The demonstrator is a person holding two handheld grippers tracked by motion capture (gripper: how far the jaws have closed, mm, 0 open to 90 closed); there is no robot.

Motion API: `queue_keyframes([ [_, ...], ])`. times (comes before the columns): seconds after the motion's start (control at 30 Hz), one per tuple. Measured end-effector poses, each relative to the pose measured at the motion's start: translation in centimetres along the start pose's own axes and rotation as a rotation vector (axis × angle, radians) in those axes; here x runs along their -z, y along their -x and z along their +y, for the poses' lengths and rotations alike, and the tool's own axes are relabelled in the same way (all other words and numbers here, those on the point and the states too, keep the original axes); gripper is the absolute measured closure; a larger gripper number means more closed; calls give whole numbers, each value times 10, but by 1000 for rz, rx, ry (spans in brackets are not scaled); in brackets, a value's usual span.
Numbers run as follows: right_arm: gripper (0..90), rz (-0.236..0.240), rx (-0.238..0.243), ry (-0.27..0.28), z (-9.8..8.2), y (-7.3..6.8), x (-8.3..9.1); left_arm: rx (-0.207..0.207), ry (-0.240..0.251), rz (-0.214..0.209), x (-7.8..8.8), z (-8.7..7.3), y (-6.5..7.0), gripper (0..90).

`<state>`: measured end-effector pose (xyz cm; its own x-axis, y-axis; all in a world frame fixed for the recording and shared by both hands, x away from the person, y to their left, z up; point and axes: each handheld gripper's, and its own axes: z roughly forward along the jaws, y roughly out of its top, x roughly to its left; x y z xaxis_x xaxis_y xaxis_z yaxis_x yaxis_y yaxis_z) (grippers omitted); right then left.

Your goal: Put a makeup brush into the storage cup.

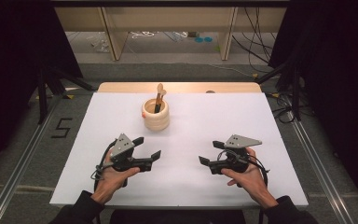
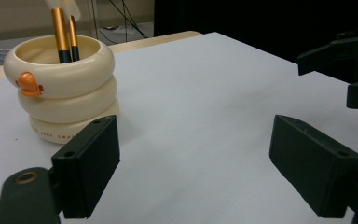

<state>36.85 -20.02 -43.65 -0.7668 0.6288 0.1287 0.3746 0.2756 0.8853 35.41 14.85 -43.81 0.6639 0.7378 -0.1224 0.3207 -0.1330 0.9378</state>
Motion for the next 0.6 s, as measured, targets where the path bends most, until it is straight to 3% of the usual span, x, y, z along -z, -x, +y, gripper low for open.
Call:
queue_keyframes([
  [0.07, 164, -2, -8, 3, 0, 0, 1, -21, 3, -9, 1, 0, 0, 159],
  [0.17, 161, 5, -2, 9, 0, 0, 1, -4, 1, -5, 3, -2, 4, 159],
  [0.47, 161, 10, 4, 7, 0, -1, 1, -34, -5, -29, 6, -5, 13, 159],
  [0.6, 161, 7, 5, 0, 0, -1, 1, -21, -4, -30, 8, -7, 15, 159],
])
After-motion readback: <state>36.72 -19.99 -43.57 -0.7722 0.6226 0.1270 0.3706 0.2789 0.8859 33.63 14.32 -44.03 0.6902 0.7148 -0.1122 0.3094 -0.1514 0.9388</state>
